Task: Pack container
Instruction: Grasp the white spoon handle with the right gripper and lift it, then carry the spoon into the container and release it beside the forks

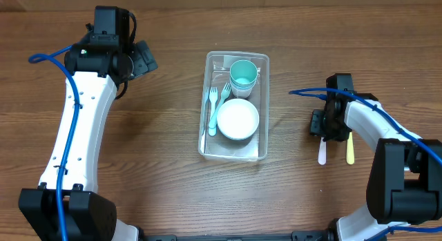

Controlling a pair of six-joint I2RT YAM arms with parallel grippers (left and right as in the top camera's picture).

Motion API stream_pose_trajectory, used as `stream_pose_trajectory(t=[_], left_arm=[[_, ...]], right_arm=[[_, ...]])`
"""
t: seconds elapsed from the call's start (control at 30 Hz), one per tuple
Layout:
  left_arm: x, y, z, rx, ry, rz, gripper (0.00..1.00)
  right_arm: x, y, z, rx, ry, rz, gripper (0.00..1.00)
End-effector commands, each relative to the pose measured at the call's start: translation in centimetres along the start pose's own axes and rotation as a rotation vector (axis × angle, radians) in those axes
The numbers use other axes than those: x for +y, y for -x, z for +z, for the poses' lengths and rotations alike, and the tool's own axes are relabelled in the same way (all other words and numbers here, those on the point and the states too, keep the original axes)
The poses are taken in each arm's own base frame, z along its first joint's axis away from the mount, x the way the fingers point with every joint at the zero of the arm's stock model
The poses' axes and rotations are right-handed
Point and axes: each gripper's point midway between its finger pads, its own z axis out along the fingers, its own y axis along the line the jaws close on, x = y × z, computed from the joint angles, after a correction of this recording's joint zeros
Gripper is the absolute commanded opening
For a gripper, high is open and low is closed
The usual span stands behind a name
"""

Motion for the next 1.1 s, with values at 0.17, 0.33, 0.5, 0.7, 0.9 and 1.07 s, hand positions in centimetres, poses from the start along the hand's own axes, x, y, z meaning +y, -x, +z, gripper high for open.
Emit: stream_pose_trajectory(t=[0.17,0.33,0.5,0.7,0.9,1.07], left_arm=[[-0.1,0.5,-0.5,-0.017,-0.007,-0.014,1.00],[-0.1,0.4,-0.5,-0.017,-0.007,-0.013,1.00],[-0.1,0.4,-0.5,-0.017,-0.007,-0.013,1.00],[-0.1,0.4,-0.5,-0.017,-0.007,-0.013,1.00],[-0.1,0.4,-0.5,-0.017,-0.007,-0.013,1.00],[-0.1,0.4,-0.5,-0.017,-0.007,-0.013,1.00]], right_arm=[[-0.6,-2.1,1.6,0.075,-0.020,-0.009,0.22],[-0.9,-1.9,1.1,0.083,-0.041,-0.010,0.16],[-0.5,-0.1,-1.5,0.071,-0.037,-0.009,0.08],[0.3,2.1,-6.2,0.012,-0.019,-0.015,0.06],[3.6,4.1,-14.1,-0.134,0.037,-0.053,0.07],[9.7,3.3,-19.2,-0.233,0.123,-0.095,0.07]])
